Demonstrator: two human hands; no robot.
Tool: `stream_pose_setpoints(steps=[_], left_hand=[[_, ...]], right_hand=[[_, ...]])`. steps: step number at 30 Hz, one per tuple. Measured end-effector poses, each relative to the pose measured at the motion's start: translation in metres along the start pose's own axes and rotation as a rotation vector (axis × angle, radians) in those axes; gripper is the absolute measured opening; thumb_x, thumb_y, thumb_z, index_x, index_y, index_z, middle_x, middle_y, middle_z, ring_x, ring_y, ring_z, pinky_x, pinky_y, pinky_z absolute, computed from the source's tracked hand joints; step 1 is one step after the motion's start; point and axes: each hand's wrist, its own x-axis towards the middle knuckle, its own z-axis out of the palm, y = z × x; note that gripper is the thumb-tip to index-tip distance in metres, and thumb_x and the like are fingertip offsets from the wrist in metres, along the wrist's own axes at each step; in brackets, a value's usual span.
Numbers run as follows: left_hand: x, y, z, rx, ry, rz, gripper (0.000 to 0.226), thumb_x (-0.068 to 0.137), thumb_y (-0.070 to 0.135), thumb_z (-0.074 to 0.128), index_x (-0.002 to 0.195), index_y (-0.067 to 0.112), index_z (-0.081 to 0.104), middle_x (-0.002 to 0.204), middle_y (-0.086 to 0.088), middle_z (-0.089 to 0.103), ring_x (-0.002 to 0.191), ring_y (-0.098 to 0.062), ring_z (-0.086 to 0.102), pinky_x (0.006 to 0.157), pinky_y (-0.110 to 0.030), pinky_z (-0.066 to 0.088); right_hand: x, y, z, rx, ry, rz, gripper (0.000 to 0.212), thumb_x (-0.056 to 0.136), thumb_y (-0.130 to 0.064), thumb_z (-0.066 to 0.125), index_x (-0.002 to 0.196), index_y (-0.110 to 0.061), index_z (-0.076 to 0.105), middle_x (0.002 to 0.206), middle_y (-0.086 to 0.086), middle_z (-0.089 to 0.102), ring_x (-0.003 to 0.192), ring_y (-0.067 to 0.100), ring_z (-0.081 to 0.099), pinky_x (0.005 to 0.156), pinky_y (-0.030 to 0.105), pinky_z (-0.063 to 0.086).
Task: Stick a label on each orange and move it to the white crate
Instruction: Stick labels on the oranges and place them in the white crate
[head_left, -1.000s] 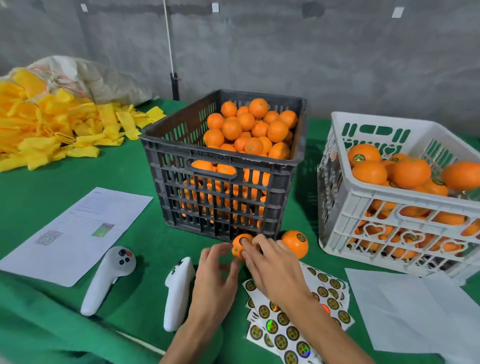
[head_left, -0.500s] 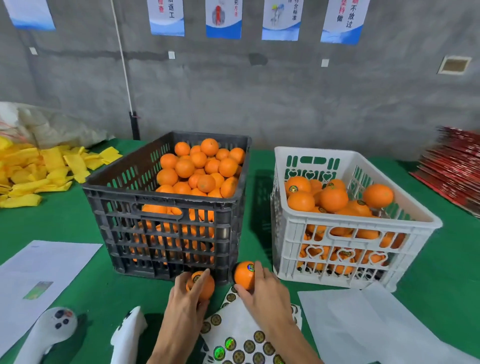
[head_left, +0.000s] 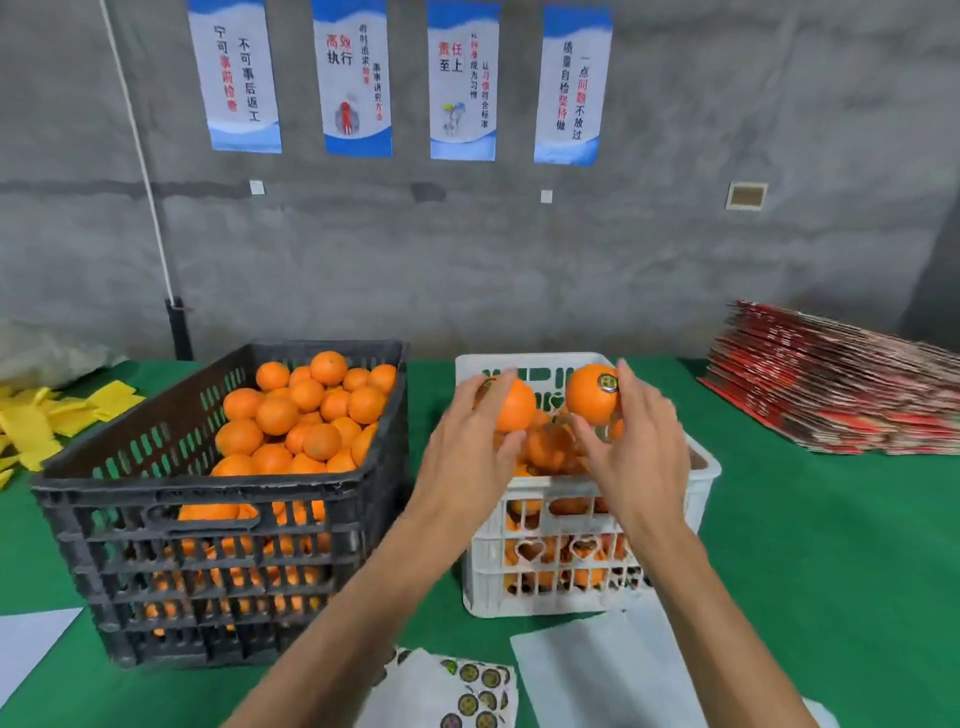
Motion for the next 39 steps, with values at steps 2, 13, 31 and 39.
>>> stream_pose_setpoints(steps=[2,13,31,39], left_hand=[[0.025,0.011,0.021,0.083,-0.064,0.0,0.066,0.099,0.026,0.068,0.157,0.035,0.039,0.16,0.0,0.035,0.142,-0.027,0.044,0.111,-0.045,0.045],[0.049,-0.024,0.007,0.252,-0.076,-0.077,0.054,0.102,0.017,0.057,0.154,0.027,0.045,0.161,-0.004,0.036,0.142,-0.028,0.041,0.112,-0.043,0.043],[0.071,-0.28,-0.173,0.559,-0.567,-0.576,0.084,0.082,0.035,0.087,0.155,0.029,0.045,0.156,-0.016,0.039,0.142,-0.035,0.045,0.112,-0.04,0.042],[0.125,-0.338,-0.14,0.659,-0.758,-0.657,0.093,0.086,0.034,0.084,0.161,0.029,0.029,0.164,-0.014,0.025,0.14,-0.042,0.047,0.106,-0.053,0.05]], right_hand=[[0.012,0.015,-0.003,-0.056,-0.034,0.072,0.079,0.085,-0.051,0.076,0.15,-0.02,0.044,0.13,0.006,0.063,0.113,0.03,0.053,0.09,0.043,0.045],[0.03,-0.05,0.03,0.289,-0.267,-0.042,0.062,0.088,-0.052,0.071,0.144,-0.031,0.055,0.135,-0.008,0.064,0.121,0.017,0.056,0.102,0.038,0.048],[0.034,-0.254,0.238,0.067,-1.107,-0.462,0.087,0.073,-0.061,0.082,0.149,-0.037,0.048,0.137,0.002,0.062,0.13,0.025,0.055,0.098,0.039,0.049],[0.071,-0.258,0.323,-0.205,-1.25,-0.531,0.085,0.072,-0.055,0.085,0.146,-0.031,0.051,0.141,0.007,0.057,0.126,0.029,0.056,0.091,0.038,0.05]])
